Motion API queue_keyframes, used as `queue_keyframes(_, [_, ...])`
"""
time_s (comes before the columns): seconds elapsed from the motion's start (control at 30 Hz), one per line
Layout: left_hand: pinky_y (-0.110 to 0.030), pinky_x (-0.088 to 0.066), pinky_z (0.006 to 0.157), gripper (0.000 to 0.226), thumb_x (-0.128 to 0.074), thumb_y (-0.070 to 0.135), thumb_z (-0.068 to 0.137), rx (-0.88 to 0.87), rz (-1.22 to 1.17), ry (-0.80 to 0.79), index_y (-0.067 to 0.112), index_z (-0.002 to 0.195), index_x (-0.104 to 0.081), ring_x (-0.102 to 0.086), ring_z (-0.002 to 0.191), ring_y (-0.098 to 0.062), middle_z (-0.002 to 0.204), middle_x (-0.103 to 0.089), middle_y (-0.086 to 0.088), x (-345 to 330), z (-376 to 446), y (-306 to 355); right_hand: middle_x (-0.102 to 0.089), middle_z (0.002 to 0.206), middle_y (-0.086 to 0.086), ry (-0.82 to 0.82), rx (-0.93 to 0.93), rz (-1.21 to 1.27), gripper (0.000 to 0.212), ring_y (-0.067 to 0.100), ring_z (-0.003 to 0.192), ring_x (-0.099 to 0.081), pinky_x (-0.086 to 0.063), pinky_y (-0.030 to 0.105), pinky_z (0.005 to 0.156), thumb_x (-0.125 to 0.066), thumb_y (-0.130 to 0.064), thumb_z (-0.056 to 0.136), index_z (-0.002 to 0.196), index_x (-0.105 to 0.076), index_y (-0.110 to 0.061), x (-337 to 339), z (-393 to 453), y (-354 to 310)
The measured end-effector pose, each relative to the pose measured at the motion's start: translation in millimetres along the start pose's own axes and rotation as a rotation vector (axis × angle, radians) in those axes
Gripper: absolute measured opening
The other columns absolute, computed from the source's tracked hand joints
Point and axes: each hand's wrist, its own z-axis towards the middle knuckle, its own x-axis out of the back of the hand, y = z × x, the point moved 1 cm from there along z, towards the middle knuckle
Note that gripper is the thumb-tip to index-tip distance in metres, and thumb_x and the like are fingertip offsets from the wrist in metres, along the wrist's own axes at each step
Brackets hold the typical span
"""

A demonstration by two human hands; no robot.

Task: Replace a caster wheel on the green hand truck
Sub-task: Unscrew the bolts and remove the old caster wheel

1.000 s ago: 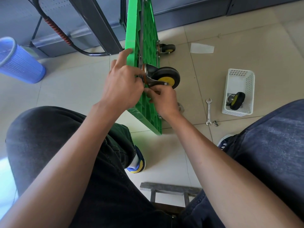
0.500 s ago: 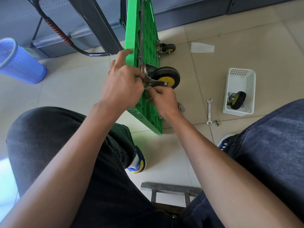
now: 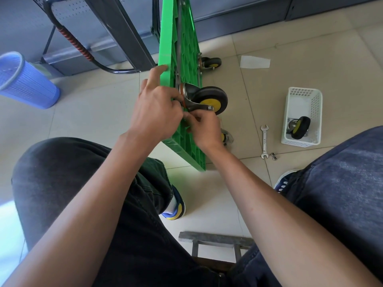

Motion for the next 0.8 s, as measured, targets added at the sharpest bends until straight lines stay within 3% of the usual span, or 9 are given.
queue_keyframes(0.17, [-0.048,-0.044,0.106,0.035,-0.048,0.006,0.086,-0.007,0.001,-0.001,0.019,0.095,-0.079,-0.038,0.139,-0.034,0.159,-0.030,-0.004,-1.1,0.5,-1.1,-0.072,0.073,0.006,0.029,-0.002,0.009,0.024,0.031,0.070,-0.067,-0.056,0.053,0.070,-0.068,-0.025,0.098,0.085,-0.078,-0.007,-3.3,-4.3,0.2])
queue_keyframes(0.37, [-0.045,-0.042,0.106,0.036,-0.048,0.005,0.086,-0.004,0.003,0.007,0.018,0.095,-0.080,-0.038,0.138,-0.034,0.159,-0.031,-0.005,-1.3,0.4,-0.7,-0.076,0.090,0.002,0.026,-0.122,0.128,0.013,0.022,0.083,-0.070,-0.058,0.049,0.083,-0.071,-0.018,0.094,0.100,-0.078,-0.010,-7.1,-3.7,-1.4])
queue_keyframes(0.63, [-0.042,-0.040,0.106,0.034,-0.049,0.006,0.086,0.010,0.006,0.006,0.017,0.097,-0.079,-0.036,0.140,-0.032,0.160,-0.030,-0.003,-0.5,0.3,1.3,-0.076,0.079,0.010,-0.076,-0.233,0.247,0.031,0.032,0.073,-0.074,-0.059,0.057,0.078,-0.071,-0.040,0.094,0.072,-0.074,-0.018,-2.2,-2.9,-4.3])
queue_keyframes(0.8, [-0.042,-0.039,0.106,0.034,-0.050,0.007,0.086,0.009,0.003,0.001,0.017,0.097,-0.080,-0.034,0.141,-0.030,0.160,-0.029,-0.003,-0.3,0.2,1.4,-0.074,0.078,0.012,-0.051,-0.126,0.148,0.031,0.032,0.072,-0.071,-0.058,0.054,0.073,-0.068,-0.031,0.098,0.081,-0.076,-0.006,0.6,-2.3,-3.1])
